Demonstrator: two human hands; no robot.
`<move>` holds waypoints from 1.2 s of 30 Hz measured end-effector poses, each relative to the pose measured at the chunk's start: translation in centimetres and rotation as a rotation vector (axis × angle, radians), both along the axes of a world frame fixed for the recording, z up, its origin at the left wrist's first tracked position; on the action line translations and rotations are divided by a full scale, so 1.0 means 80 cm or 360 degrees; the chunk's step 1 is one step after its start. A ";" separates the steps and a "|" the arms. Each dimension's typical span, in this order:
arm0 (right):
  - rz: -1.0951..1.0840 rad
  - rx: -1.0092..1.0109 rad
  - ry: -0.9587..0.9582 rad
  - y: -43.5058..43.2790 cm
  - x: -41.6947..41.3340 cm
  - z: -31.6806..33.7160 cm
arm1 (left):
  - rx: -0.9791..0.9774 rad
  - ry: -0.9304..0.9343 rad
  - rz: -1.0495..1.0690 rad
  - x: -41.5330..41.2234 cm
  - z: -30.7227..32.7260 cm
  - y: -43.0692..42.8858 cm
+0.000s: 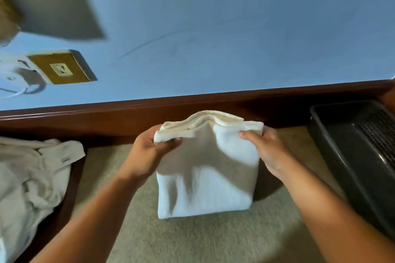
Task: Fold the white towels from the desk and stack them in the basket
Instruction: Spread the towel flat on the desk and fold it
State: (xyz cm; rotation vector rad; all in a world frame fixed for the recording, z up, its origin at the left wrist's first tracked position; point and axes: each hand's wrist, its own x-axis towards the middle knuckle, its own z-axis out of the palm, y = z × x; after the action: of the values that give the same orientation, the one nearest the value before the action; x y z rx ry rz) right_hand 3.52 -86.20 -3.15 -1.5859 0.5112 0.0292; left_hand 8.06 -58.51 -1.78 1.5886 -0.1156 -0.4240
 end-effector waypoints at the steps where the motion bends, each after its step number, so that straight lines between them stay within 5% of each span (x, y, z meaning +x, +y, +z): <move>1: 0.0011 -0.0058 -0.0136 -0.004 -0.020 0.021 | 0.0009 -0.0150 -0.0012 -0.016 0.021 0.006; 5: 0.0357 -0.0510 -0.0493 -0.016 -0.108 0.073 | 0.0283 -0.0870 -0.0099 -0.075 0.066 0.042; 9: 0.0475 -0.1058 -0.0552 0.002 -0.194 0.018 | 0.0897 -0.1502 -0.0303 -0.137 -0.010 0.081; 13: 0.0745 -0.1243 0.0086 0.016 -0.270 -0.130 | 0.1414 -0.0749 -0.0789 -0.223 -0.160 0.125; 16: 0.0692 -0.0908 0.0534 0.038 -0.309 -0.197 | 0.1174 -0.0072 -0.0526 -0.264 -0.210 0.137; 19: 0.0346 -0.0673 0.0622 0.062 -0.313 -0.213 | 0.1074 0.0279 -0.0254 -0.271 -0.216 0.121; 26: -0.0017 -0.0142 0.0969 0.075 -0.287 -0.206 | 0.0908 0.0854 0.0173 -0.249 -0.222 0.082; 30: 0.0024 -0.0121 0.1030 0.072 -0.283 -0.211 | 0.0993 0.0850 0.0130 -0.252 -0.220 0.074; 36: -0.0097 -0.0129 0.0923 0.075 -0.286 -0.211 | 0.0705 0.0964 0.0231 -0.262 -0.220 0.080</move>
State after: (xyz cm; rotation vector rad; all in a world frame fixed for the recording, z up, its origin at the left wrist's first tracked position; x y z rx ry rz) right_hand -19.34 -80.18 -20.04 -1.6335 1.0200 0.4364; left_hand -12.93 -52.14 -19.35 1.8115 0.5883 -0.8377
